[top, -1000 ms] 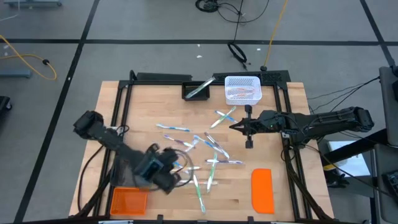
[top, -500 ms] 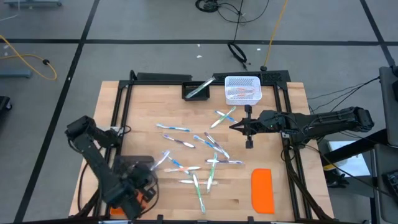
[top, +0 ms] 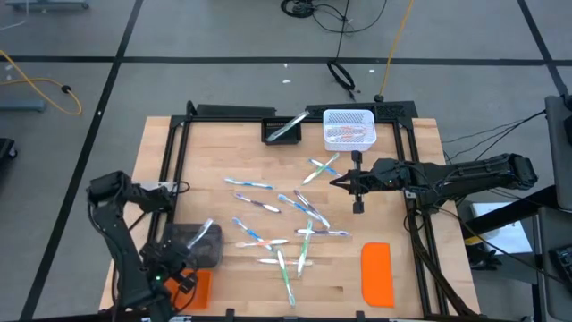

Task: Pick & Place Toothbrushes
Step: Put the violet toothbrush into the transparent bin

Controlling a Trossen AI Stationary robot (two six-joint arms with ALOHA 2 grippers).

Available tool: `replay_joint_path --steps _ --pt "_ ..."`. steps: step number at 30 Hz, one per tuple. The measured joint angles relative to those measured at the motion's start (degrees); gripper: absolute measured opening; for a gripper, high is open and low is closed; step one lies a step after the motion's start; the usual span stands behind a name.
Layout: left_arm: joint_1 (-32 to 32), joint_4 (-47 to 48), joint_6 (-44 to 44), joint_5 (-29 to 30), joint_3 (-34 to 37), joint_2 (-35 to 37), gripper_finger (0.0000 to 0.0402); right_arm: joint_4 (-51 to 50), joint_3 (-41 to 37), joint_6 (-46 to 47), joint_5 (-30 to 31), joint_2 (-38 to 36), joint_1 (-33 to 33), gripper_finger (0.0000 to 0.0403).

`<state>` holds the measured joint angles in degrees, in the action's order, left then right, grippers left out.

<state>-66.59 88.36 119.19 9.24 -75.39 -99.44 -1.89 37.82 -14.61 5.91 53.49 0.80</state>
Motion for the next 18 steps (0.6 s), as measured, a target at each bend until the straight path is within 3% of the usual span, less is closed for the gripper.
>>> replay_joint_path --steps 18 --pt "-2.92 -1.69 2.68 -1.38 5.94 0.0 0.003 -0.02 0.0 0.2 0.0 0.0 0.0 0.0"
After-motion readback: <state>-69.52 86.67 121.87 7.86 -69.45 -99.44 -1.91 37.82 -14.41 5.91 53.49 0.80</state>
